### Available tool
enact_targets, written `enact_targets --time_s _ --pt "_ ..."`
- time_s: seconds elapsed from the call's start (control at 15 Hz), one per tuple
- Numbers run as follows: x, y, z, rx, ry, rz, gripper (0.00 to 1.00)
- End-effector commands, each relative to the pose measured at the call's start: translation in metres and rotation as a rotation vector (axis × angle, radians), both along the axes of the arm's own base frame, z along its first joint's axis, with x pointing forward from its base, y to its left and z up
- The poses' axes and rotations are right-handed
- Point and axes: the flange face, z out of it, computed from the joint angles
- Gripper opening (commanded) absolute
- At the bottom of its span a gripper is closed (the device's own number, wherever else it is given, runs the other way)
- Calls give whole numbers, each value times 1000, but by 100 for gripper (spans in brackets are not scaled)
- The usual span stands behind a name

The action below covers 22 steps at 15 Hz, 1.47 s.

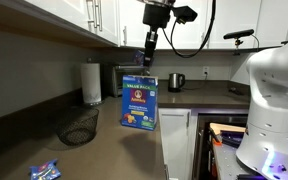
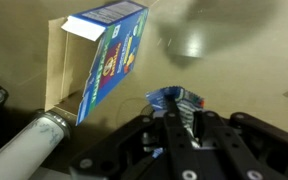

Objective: Put the pack in the middle in the box

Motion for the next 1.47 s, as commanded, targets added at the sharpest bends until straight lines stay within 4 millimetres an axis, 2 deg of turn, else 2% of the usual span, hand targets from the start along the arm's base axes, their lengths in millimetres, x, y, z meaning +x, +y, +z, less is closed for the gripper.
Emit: enact_targets --time_s 0.0,0.2,0.53,1.0,1.2,1.4 --pt "-11 -13 1 -32 -7 -70 7" --pt "-8 -27 4 -19 0 -88 8" --pt "10 -58 9 4 7 -140 8" --pt "51 -108 12 7 22 -211 8" --pt "70 -118 5 19 41 -216 8" --pt "86 -118 -7 33 75 -200 8"
